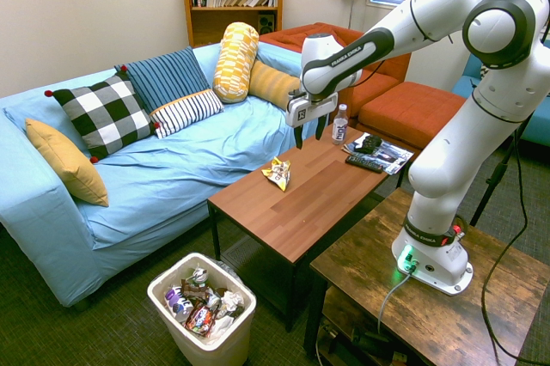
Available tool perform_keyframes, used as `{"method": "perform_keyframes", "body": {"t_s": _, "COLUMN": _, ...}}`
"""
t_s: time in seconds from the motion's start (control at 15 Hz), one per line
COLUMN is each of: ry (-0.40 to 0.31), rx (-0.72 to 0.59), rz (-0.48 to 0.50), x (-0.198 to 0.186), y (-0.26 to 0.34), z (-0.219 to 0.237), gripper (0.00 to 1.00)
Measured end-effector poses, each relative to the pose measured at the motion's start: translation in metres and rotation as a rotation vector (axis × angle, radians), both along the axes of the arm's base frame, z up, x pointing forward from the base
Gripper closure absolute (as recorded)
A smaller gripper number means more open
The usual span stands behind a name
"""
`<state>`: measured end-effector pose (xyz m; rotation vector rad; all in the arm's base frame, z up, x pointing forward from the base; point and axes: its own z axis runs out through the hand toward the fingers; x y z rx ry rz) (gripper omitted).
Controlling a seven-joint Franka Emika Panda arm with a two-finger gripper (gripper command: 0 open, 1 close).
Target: Throw the chip bag in the trash bin
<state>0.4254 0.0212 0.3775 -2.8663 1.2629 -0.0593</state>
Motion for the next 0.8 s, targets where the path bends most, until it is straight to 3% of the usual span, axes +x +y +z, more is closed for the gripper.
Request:
{"method": "perform_keyframes", "body": {"t_s": 0.27, "ry": -0.027, "rx": -0.027, "rz": -0.045, "x": 0.018, "y": 0.001, "z": -0.007, "gripper": 0.00}}
{"method": "perform_keyframes", "body": {"t_s": 0.6, "ry": 0.012, "rx": -0.055, "rz": -0.216, "x": 0.105, "y": -0.035, "z": -0.052, "gripper": 0.00}}
{"method": "perform_keyframes", "body": {"t_s": 0.8, "ry": 0.063, "rx": 0.009, "rz": -0.285, "x": 0.150, "y": -0.058, "z": -0.094, "gripper": 0.00}}
